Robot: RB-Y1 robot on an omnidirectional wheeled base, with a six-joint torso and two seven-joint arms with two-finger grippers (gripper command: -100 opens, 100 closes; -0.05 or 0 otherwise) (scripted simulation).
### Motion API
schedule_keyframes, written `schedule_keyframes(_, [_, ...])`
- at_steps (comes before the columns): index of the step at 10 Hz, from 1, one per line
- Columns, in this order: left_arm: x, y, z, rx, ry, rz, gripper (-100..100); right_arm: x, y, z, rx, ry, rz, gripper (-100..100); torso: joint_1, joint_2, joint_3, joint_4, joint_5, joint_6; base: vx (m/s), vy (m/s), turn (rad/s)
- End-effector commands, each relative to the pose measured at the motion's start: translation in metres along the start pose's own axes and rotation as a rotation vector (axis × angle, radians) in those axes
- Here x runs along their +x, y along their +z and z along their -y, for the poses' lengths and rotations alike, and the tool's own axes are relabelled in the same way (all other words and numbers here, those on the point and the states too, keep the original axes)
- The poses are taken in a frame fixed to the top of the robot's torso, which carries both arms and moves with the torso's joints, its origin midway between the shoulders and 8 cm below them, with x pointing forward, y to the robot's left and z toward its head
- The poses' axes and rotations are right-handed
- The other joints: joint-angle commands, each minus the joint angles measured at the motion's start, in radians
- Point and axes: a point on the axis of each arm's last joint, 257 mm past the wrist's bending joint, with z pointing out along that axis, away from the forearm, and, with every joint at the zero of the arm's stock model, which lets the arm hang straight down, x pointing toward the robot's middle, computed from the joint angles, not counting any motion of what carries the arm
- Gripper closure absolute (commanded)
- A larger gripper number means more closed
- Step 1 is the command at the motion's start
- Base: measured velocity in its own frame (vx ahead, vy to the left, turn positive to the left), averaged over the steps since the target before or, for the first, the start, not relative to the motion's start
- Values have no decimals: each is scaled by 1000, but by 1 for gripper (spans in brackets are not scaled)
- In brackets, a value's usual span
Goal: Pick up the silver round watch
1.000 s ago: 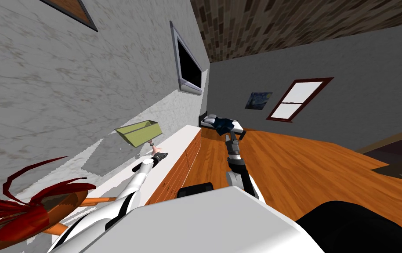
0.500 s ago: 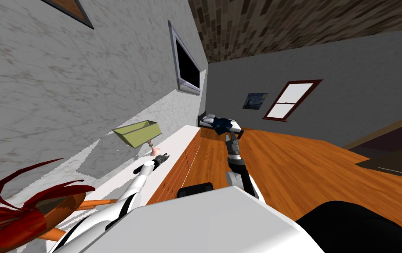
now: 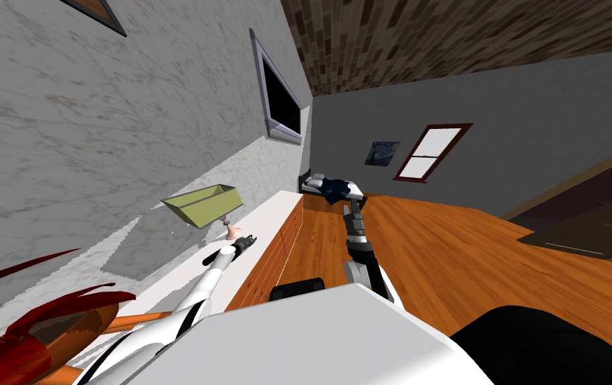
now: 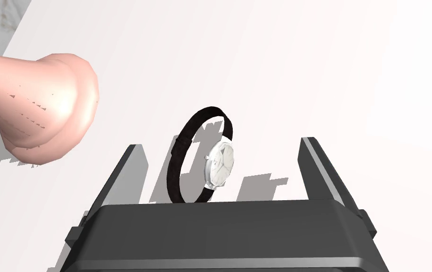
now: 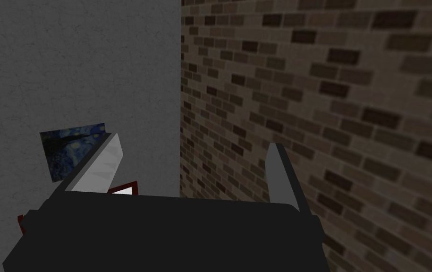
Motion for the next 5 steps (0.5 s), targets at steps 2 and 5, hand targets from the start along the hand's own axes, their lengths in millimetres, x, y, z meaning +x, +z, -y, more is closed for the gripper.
schedule_keyframes(2, [-4,-1,2,13,-15,4,-100,0,0,0,0,0,0,0,0,-1,0,0,0,0,-1,15,-53])
schedule_keyframes(5, [-10,-4,5,31,-28,8,-100,0,0,0,0,0,0,0,0,0,0,0,0,0,-5,18,-62])
